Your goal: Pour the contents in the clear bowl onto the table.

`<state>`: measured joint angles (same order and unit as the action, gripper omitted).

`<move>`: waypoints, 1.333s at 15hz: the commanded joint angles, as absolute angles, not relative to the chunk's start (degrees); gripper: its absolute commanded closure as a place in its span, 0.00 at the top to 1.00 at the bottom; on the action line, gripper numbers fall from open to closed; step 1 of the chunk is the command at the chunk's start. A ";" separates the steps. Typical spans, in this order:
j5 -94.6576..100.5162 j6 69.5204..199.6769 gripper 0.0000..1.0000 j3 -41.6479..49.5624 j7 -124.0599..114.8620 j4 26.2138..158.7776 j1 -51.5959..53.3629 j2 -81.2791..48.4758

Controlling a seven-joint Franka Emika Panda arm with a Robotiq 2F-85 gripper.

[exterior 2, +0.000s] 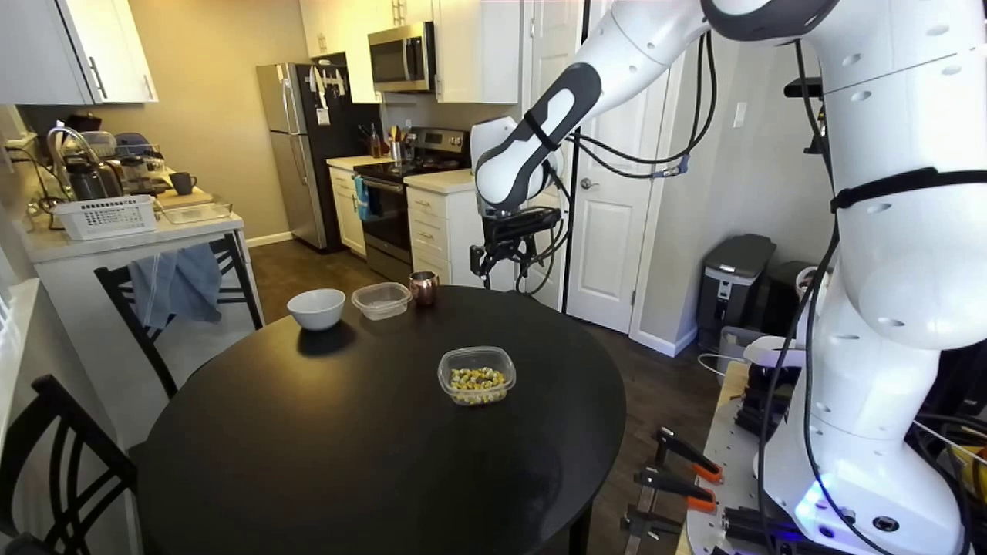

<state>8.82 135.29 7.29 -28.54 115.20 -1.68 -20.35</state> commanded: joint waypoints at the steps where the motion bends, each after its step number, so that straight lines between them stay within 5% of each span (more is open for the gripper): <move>1: 8.47 135.22 1.00 8.34 -28.41 114.61 -0.43 -21.17; 7: 8.49 135.24 1.00 8.56 -28.43 114.55 -0.43 -21.25; 20: 8.71 111.04 1.00 11.57 -45.58 84.44 3.95 -51.75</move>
